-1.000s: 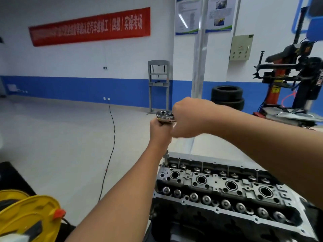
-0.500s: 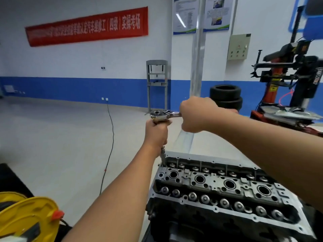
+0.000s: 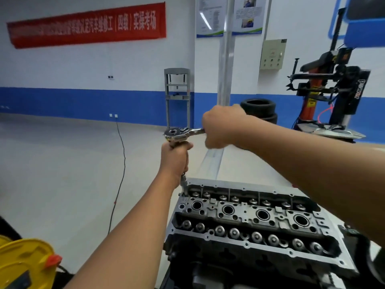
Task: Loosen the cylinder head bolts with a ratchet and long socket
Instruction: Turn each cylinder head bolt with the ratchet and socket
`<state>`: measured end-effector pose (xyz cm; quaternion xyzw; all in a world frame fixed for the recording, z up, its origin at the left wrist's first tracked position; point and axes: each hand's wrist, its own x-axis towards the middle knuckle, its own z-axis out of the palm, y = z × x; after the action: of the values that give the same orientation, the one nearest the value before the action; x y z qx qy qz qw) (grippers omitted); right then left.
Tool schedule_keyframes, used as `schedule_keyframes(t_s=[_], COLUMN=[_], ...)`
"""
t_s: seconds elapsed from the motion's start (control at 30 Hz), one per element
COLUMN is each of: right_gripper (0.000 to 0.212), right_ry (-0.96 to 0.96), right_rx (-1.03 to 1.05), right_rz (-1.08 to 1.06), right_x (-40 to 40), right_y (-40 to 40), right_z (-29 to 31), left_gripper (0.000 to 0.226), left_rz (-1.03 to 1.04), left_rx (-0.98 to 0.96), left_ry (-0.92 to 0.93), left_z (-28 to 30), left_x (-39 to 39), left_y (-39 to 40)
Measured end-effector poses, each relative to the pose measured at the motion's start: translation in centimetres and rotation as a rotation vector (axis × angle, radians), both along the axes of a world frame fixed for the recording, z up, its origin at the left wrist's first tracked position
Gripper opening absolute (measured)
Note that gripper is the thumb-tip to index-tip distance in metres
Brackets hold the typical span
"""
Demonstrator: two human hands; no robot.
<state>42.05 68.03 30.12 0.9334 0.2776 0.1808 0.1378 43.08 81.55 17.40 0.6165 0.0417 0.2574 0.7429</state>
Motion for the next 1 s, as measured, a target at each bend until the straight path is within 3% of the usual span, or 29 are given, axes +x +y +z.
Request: schedule_keyframes(t_s=[0.1, 0.17, 0.27, 0.33, 0.47, 0.53, 0.7, 0.77, 0.87, 0.93, 1.0], right_gripper=[0.019, 0.018, 0.007, 0.012, 0.007, 0.011, 0.015, 0.01, 0.006, 0.012, 0.01], right_ry=[0.396, 0.674, 0.608, 0.536, 0.07, 0.075, 0.365, 0.415, 0.337, 0.04, -0.081], right_rx=[0.135, 0.212, 0.129, 0.07, -0.007, 0.027, 0.171, 0.211, 0.142, 0.038, -0.021], right_rz=[0.117, 0.128, 0.081, 0.029, -0.176, -0.11, 0.151, 0.165, 0.11, -0.024, -0.107], right_x=[-4.2, -6.1, -4.0, -1.8, 0.9, -0.1, -5.6, -5.0, -0.7, 2.0, 2.7], right_y=[1.4, 2.4, 1.7, 0.1, -1.4, -1.1, 1.3, 1.5, -1.2, -3.4, -3.7], right_z=[-1.2, -1.5, 1.0, 2.5, 1.3, -0.3, -1.7, -0.9, 1.2, 1.8, 0.9], left_gripper=[0.024, 0.024, 0.038, 0.053, 0.054, 0.053, 0.025, 0.034, 0.054, 0.055, 0.051], left_rz=[0.074, 0.067, 0.015, -0.133, -0.152, -0.068, 0.089, 0.077, -0.029, -0.077, -0.047], left_rx=[0.005, 0.017, 0.027, -0.005, 0.046, 0.055, 0.085, 0.058, 0.001, 0.054, 0.076], left_ry=[-0.025, -0.044, -0.043, -0.023, 0.011, 0.033, -0.052, -0.042, 0.014, 0.011, 0.01], left_z=[0.7, 0.5, 0.0, -0.3, 0.2, 0.3, 0.8, 0.8, -0.4, -0.5, -0.6], left_x=[-0.5, -0.8, -1.0, -0.9, -0.3, 0.4, 0.3, 0.1, 0.4, -0.2, 0.0], left_y=[-0.4, -0.5, 0.3, 0.9, -0.3, -0.5, -1.3, -1.1, 0.7, 0.5, -0.2])
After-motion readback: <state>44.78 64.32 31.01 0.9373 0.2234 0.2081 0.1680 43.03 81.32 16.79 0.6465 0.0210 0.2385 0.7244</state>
